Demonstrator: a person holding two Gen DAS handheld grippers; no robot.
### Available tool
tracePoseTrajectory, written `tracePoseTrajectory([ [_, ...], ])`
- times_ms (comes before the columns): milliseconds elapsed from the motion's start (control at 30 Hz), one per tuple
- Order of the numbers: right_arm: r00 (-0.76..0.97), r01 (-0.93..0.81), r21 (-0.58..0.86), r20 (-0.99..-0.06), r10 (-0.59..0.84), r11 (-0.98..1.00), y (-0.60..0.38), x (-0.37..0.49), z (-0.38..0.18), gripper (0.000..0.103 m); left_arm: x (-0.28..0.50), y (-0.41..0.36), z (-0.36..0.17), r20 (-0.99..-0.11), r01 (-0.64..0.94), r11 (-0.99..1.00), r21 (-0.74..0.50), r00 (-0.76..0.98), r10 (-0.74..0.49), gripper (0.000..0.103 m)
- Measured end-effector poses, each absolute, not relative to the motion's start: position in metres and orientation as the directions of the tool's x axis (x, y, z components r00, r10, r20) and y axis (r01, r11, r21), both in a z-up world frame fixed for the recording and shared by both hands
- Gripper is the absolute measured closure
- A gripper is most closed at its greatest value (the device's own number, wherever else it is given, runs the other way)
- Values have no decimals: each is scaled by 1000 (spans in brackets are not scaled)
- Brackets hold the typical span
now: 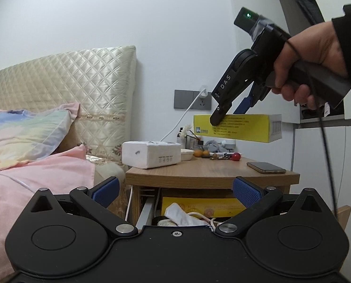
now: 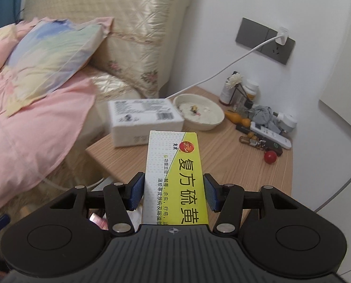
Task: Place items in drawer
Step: 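Carry the yellow box into the drawer and open the right gripper while the left gripper holds the drawer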
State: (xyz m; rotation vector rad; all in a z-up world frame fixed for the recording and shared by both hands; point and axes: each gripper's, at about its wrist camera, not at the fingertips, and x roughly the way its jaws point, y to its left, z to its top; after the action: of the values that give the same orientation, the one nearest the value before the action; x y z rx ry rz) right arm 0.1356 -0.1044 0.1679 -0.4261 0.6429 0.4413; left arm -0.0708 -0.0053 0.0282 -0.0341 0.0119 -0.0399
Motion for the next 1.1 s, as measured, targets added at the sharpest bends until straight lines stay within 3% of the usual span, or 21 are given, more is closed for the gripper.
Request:
tracePoseTrajectory([
  [200,642,-610,-258,-715,277,749,-94,104,139,46,-67,-8,23,-72,69,997,-42,995,-72,1],
  [833,600,-640,-321,-776,194,698,-99,119,58,46,-72,-20,19,-18,102,992,68,995,-101,1],
  [1100,592,-623,-324,-790,158,712,-100,141,33,46,-68,-19,17,-33,97,993,66,995,-95,1],
])
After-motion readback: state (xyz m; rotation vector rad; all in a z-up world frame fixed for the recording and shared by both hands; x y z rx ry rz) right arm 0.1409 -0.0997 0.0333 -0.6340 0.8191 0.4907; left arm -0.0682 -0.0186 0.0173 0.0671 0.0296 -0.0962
